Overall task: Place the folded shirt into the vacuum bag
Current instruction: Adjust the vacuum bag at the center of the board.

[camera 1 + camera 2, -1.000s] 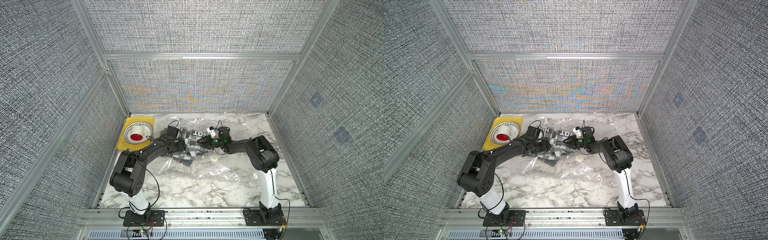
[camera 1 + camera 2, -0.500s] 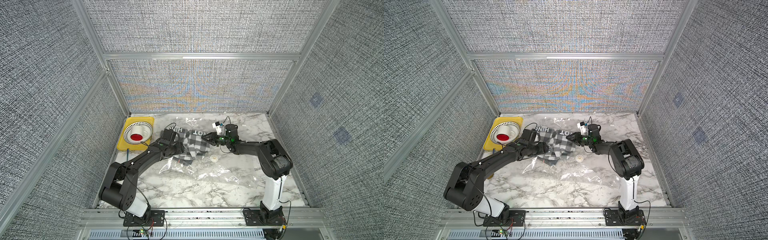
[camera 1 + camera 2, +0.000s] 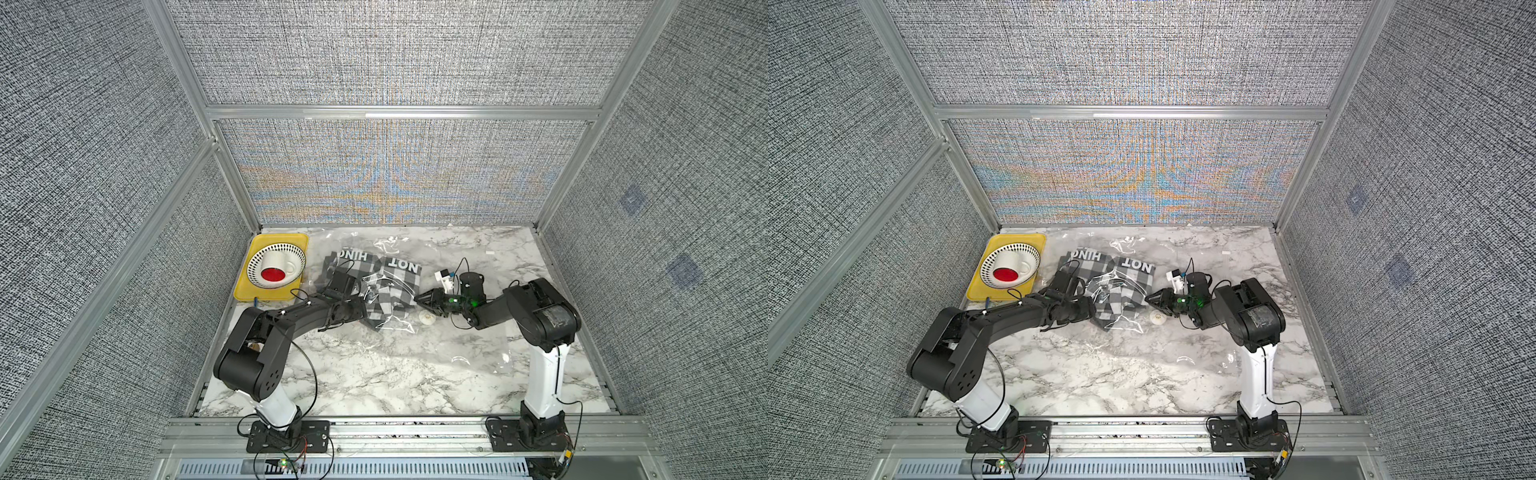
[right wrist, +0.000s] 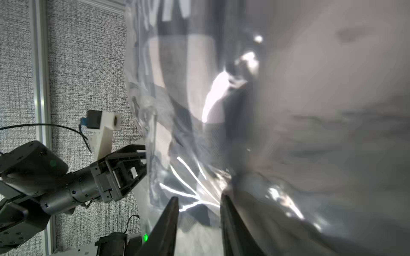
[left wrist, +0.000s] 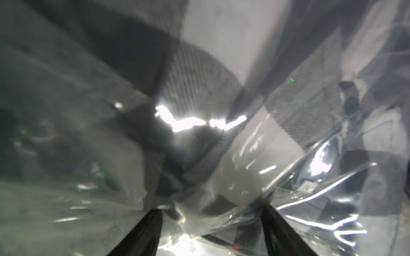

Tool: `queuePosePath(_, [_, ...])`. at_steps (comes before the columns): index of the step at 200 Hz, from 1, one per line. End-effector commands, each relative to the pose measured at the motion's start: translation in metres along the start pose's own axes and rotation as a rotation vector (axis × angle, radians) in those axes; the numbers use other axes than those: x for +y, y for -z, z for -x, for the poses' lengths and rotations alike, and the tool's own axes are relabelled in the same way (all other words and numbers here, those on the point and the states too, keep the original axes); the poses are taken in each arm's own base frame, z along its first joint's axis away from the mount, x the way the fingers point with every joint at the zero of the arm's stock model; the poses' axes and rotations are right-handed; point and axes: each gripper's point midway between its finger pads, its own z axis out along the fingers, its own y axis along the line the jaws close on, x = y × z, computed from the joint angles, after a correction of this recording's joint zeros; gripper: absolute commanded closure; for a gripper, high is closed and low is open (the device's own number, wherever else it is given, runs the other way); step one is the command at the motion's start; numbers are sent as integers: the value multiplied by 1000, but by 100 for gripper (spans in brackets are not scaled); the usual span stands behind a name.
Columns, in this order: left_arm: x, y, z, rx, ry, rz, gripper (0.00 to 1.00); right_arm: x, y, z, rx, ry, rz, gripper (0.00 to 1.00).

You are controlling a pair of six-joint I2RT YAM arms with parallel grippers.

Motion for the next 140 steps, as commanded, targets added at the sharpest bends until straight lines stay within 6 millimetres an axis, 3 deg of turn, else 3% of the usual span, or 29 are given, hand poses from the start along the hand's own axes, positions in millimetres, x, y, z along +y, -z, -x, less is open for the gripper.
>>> queuePosePath(1, [4, -1, 8, -7, -17, 46, 27, 11, 10, 10, -28, 24, 4, 64])
queuePosePath(21, [-5, 3, 31, -50, -45, 53, 27, 19, 26, 27, -78, 57, -31, 64])
queuePosePath(50, [-18, 8, 65, -86, -78, 64, 27, 13, 42, 46, -122, 53, -81, 64])
queuePosePath(89, [-43, 40, 104, -168, -101, 27, 27, -20, 44, 51, -125, 1, -184, 64])
queuePosePath(122, [-74, 41, 104, -124, -120, -71, 27, -51, 44, 35, -112, -50, -243, 64])
queuePosePath(140, [-76, 30, 97, -107, -124, -64, 27, -56, 47, 32, -118, -57, -247, 64])
